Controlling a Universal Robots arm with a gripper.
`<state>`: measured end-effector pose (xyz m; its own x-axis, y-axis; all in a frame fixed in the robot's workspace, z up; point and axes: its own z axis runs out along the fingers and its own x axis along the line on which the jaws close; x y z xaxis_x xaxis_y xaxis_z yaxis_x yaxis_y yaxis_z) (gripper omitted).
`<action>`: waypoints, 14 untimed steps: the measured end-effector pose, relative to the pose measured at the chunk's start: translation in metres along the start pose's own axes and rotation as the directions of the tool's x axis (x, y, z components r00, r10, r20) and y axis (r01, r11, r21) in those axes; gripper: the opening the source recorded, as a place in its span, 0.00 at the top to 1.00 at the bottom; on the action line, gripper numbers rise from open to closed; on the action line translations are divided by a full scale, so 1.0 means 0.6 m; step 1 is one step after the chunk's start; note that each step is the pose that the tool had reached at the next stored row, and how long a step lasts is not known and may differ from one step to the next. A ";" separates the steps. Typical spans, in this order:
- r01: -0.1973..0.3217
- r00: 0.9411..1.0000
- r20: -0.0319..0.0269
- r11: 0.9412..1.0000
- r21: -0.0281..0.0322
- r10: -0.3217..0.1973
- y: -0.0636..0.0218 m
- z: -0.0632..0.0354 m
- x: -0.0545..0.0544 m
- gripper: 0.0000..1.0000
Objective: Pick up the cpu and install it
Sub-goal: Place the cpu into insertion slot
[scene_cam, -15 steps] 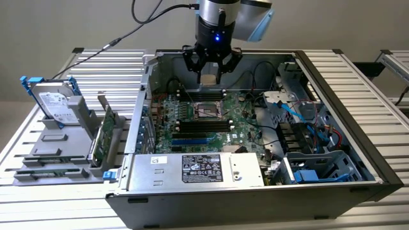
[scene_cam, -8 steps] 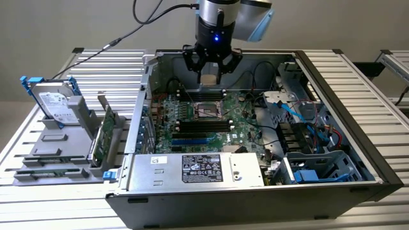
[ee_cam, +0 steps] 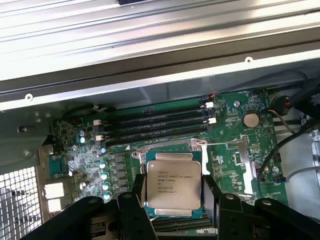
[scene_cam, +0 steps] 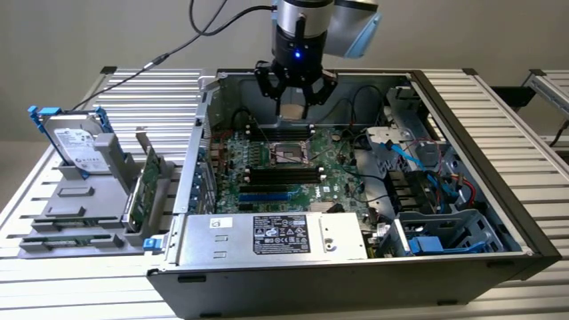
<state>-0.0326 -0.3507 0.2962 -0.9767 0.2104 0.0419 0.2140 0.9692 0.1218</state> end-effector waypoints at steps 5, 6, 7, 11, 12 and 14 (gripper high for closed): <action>-0.091 0.996 0.011 0.996 -0.004 0.091 0.000 0.003 0.000 0.45; -0.108 0.994 0.013 0.994 -0.005 0.108 0.000 0.004 0.000 0.45; -0.126 0.992 0.015 0.992 -0.006 0.126 0.000 0.004 0.000 0.45; -0.197 0.980 0.023 0.980 -0.011 0.197 -0.001 0.007 0.000 0.45; -0.215 0.976 0.026 0.976 -0.012 0.216 -0.001 0.008 0.000 0.45; -0.250 0.968 0.029 0.968 -0.015 0.250 -0.001 0.010 0.000 0.45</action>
<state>-0.0326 -0.3507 0.2903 -0.8921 0.4500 0.0419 0.4515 0.8839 0.1220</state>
